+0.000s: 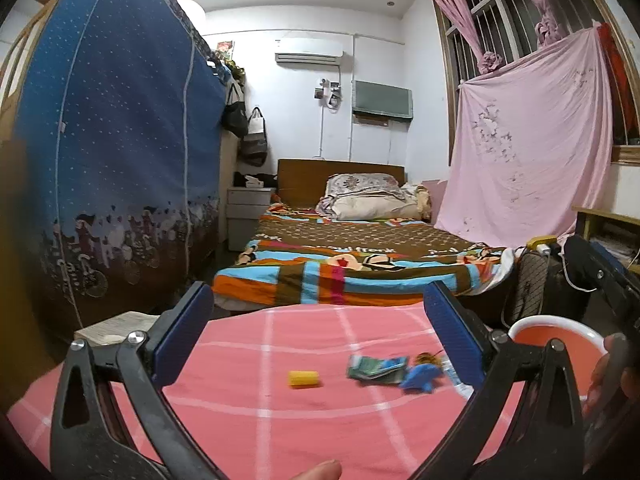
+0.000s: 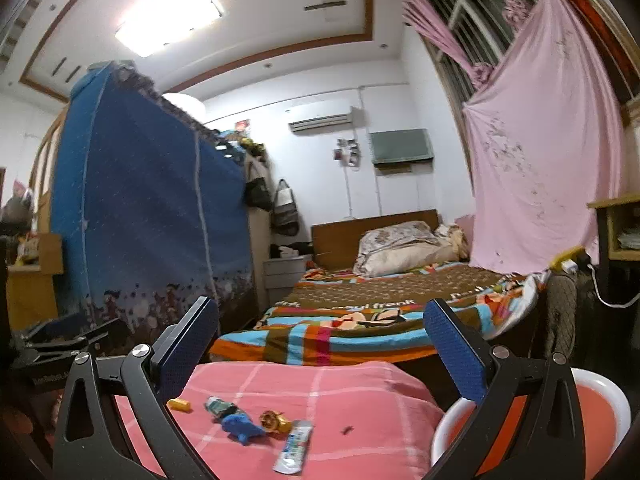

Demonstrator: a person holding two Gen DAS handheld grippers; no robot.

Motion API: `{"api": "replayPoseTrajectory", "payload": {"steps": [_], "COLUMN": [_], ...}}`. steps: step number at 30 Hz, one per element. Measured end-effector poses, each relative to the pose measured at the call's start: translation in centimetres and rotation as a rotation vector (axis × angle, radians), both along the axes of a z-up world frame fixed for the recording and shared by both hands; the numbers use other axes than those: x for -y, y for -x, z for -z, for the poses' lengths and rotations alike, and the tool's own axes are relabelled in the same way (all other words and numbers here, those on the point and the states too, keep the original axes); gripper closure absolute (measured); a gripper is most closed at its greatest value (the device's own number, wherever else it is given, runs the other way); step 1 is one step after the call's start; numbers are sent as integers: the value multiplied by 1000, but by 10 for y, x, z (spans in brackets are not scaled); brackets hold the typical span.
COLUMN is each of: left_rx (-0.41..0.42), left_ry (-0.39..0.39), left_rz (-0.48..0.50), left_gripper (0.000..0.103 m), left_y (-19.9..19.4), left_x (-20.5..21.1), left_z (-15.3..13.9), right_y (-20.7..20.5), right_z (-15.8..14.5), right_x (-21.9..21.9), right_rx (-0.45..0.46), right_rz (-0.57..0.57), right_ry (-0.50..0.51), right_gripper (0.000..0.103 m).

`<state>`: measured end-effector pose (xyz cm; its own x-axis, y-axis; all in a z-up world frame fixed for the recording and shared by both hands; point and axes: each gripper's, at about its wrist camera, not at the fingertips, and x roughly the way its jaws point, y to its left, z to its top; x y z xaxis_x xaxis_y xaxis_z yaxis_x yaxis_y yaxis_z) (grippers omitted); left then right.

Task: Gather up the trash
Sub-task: 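Move both open tools back over the trash on the blanket, then grasp the yellow sponge with the left tool while the right tool grasps the blue toy fish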

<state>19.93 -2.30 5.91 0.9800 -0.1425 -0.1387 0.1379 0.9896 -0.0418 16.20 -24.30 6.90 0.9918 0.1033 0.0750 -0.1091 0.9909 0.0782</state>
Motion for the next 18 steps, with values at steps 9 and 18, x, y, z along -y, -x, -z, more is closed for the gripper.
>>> {"api": "replayPoseTrajectory", "payload": {"steps": [9,18], "left_rx": [-112,-397], "left_ry": [22,44], "left_rz": [-6,10], "left_gripper": [11,16], "left_y": [-21,-68], "left_x": [-33,-35], "left_z": [15,39], "right_y": [-36,-79], "right_z": [16,40], "right_x": [-38,-54], "right_rx": [-151,-450], "right_rz": [-81,-130], "right_ry": [130,184], "right_gripper": [0,5]}}
